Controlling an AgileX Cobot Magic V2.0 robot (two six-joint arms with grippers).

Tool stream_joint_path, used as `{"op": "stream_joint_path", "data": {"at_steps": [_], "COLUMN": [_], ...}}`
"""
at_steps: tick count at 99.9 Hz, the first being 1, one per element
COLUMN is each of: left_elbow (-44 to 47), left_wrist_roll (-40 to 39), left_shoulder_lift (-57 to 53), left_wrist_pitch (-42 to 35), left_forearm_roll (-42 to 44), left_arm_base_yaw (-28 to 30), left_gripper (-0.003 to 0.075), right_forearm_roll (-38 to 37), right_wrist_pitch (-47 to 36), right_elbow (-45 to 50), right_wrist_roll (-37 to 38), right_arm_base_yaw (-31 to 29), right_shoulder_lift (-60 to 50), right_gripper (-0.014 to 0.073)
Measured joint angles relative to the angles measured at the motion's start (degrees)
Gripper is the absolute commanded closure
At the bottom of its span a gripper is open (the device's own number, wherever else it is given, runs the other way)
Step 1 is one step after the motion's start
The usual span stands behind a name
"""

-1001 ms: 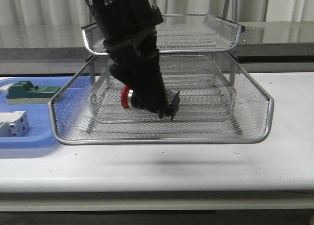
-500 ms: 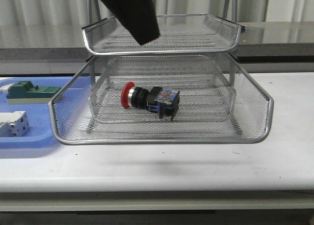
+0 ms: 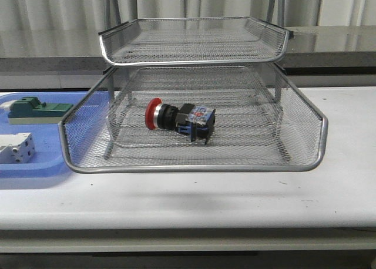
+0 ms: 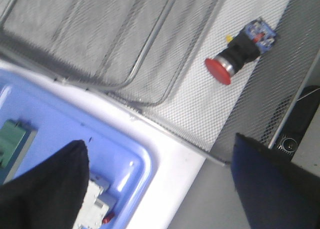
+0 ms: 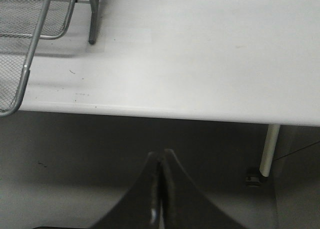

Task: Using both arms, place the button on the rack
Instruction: 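Raise the left gripper away from the tray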

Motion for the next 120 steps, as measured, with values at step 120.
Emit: {"op": "stream_joint_path", "data": {"at_steps": [120], "left_elbow": [65.5], "left_wrist_roll": [-1.9], "left_shoulder_lift": [-62.6], "left_wrist_pitch": [-58.6], "left_forearm_roll": [-21.9], "left_arm_base_yaw": [25.6], "left_gripper": [0.0155], "right_forearm_roll": [0.0], "right_wrist_pitch": [0.0], "right_elbow": [0.0], "right_wrist_roll": [0.0], "right_arm_base_yaw": [0.0], "right_shoulder_lift": [0.0], "right_gripper": [0.0664]}}
